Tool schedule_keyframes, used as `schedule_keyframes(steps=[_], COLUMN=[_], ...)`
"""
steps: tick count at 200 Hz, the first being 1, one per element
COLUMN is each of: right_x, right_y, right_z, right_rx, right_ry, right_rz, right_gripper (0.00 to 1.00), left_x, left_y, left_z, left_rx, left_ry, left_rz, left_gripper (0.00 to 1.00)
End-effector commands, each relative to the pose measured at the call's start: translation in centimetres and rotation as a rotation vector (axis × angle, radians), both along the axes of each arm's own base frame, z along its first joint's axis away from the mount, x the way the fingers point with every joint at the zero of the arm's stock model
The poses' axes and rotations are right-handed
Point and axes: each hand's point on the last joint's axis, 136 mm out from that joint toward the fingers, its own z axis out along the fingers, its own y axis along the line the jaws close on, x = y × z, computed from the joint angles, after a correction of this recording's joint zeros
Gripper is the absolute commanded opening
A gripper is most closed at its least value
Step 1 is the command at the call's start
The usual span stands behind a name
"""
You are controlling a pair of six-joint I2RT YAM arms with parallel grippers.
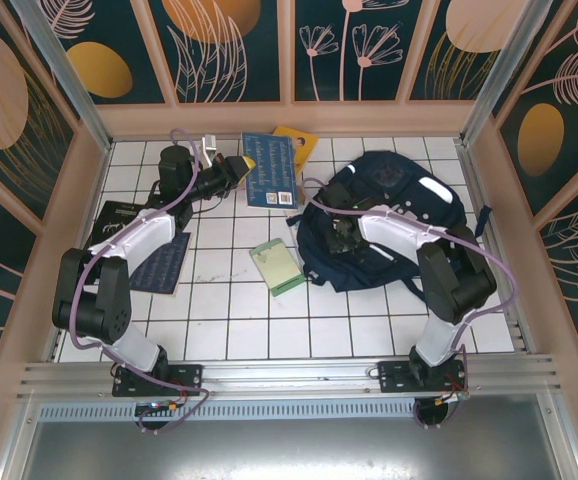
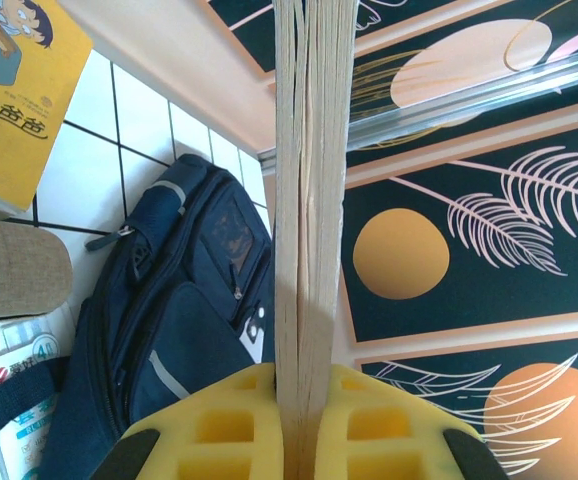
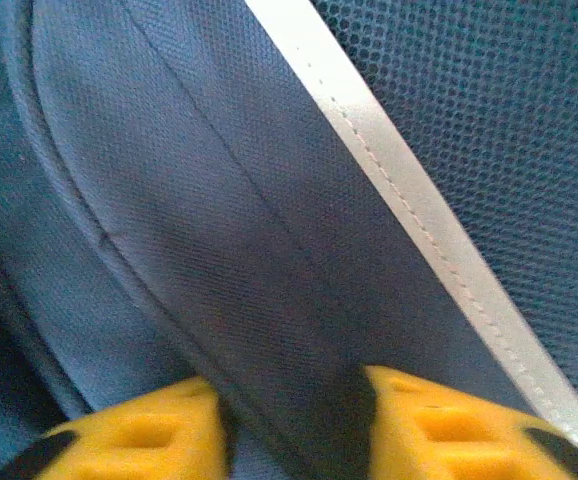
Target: Pack the student bag
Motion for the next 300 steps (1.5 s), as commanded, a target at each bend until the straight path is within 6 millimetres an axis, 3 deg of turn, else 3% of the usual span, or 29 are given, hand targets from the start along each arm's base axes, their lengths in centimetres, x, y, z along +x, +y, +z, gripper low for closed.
schedule_keyframes(steps=[1, 20, 42, 84, 101, 161, 170, 200, 215, 218, 229, 247, 250, 261, 300], right_x=[0.6, 1.7, 3.1, 6.5, 8.7, 11.2, 11.5, 11.9, 12.1, 12.2, 12.5, 12.9, 12.9, 13.1, 13.3], right_y=[-0.8, 0.4, 1.8, 5.3, 3.9, 3.9, 3.7, 3.4, 3.0, 3.0, 2.6, 2.4, 2.4, 2.3, 2.9], right_z=[-1.1, -0.1, 2.4, 10.3, 12.4, 20.3, 21.4, 24.1, 25.3, 25.5, 26.1, 26.5, 26.5, 26.7, 27.9], right_rx=[-0.041, -0.023, 0.026, 0.206, 0.250, 0.552, 0.604, 0.758, 0.814, 0.824, 0.856, 0.892, 0.895, 0.911, 0.974], right_ry=[0.015, -0.010, -0.039, -0.140, -0.158, -0.224, -0.234, -0.241, -0.252, -0.253, -0.256, -0.250, -0.248, -0.245, -0.236], right_rz=[-0.003, 0.007, 0.005, 0.008, -0.054, -0.065, -0.062, -0.050, -0.051, -0.050, -0.062, -0.076, -0.077, -0.081, -0.082], right_gripper=[0.20, 0.00, 0.00, 0.00, 0.00, 0.00, 0.00, 0.00, 0.00, 0.00, 0.00, 0.00, 0.00, 0.00, 0.00], left_x=[-0.1, -0.1, -0.1, 0.3, 0.4, 0.7, 0.5, 0.7, 0.5, 0.7, 0.6, 0.4, 0.8, 1.0, 1.8], left_y=[0.2, 0.2, 0.5, 1.5, 2.0, 2.2, 2.1, 0.3, -1.2, -1.7, -3.2, -5.2, -5.5, -6.4, -10.3], left_z=[2.8, 2.7, 2.5, 1.1, 0.8, 0.8, -0.3, 0.3, -0.4, 0.5, 0.3, 0.2, -1.0, -1.6, -2.3], left_rx=[-0.009, -0.005, 0.018, 0.045, 0.035, -0.083, -0.102, -0.131, -0.130, -0.140, -0.156, -0.196, -0.192, -0.211, -0.235], left_ry=[-0.086, -0.086, -0.090, -0.052, -0.035, -0.001, 0.023, 0.013, 0.034, 0.015, 0.028, 0.042, 0.066, 0.086, 0.094], left_rz=[-0.011, -0.010, 0.000, 0.049, 0.064, 0.105, 0.108, 0.091, 0.085, 0.081, 0.067, 0.056, 0.061, 0.071, 0.070], left_gripper=[0.00, 0.00, 0.00, 0.00, 0.00, 0.00, 0.00, 0.00, 0.00, 0.00, 0.00, 0.00, 0.00, 0.00, 0.00])
